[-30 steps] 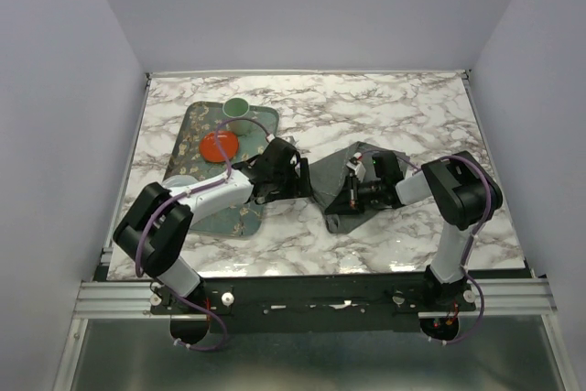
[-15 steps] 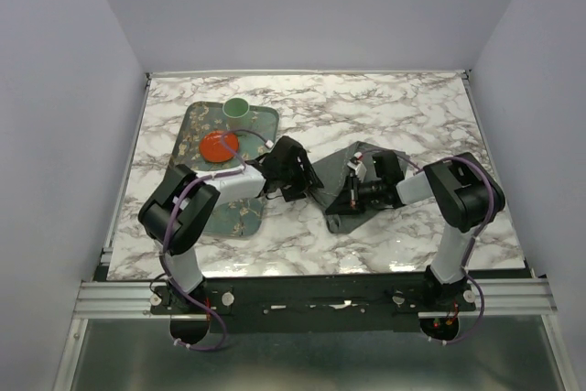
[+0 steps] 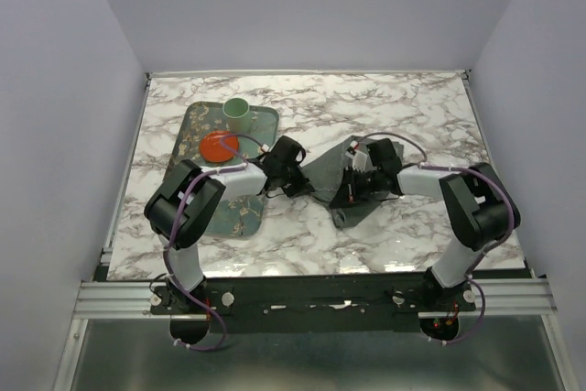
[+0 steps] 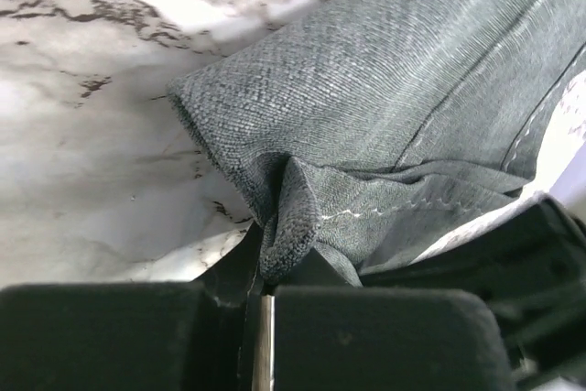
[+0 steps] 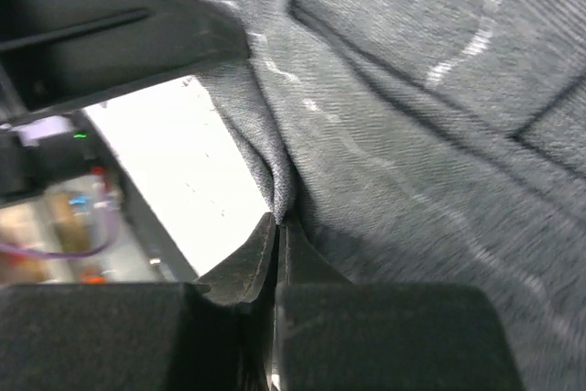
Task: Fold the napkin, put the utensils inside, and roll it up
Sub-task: Roll the napkin with the utensil
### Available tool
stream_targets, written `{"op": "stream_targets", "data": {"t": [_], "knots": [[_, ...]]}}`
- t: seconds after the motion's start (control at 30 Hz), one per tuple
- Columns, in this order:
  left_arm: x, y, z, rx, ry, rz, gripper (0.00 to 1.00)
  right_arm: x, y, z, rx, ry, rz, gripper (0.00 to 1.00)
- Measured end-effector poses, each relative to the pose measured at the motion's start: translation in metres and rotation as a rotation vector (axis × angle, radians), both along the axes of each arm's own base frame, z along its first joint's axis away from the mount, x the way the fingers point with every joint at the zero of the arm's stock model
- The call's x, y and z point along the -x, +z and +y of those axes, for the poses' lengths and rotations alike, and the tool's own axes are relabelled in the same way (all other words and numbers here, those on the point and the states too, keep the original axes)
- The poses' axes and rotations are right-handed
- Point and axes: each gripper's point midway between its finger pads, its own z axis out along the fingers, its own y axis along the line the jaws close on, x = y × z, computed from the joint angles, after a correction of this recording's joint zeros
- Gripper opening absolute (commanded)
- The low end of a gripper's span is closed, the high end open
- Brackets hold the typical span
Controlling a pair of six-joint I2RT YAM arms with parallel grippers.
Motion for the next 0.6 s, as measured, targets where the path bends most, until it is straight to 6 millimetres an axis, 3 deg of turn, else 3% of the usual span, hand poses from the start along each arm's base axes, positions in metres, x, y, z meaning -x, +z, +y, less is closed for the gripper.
{"op": "stream_targets", "data": {"t": [0.27, 0.33, 0.4, 0.6], "knots": [[0.005, 0.002, 0.0, -0.009, 0.03, 0.075, 0.0, 0.0, 0.04, 0.018, 0.208, 0.081, -0.23, 0.39], [0.004, 0.005, 0.0, -0.01, 0.036, 0.084, 0.0, 0.002, 0.048, 0.023, 0.25, 0.094, -0.279, 0.52], [0.005, 0.007, -0.001, -0.012, 0.041, 0.094, 0.0, 0.006, 0.051, 0.029, 0.297, 0.115, -0.327, 0.62], [0.01, 0.006, -0.002, -0.019, 0.05, 0.125, 0.0, 0.01, 0.046, 0.036, 0.464, 0.137, -0.464, 0.7]]}}
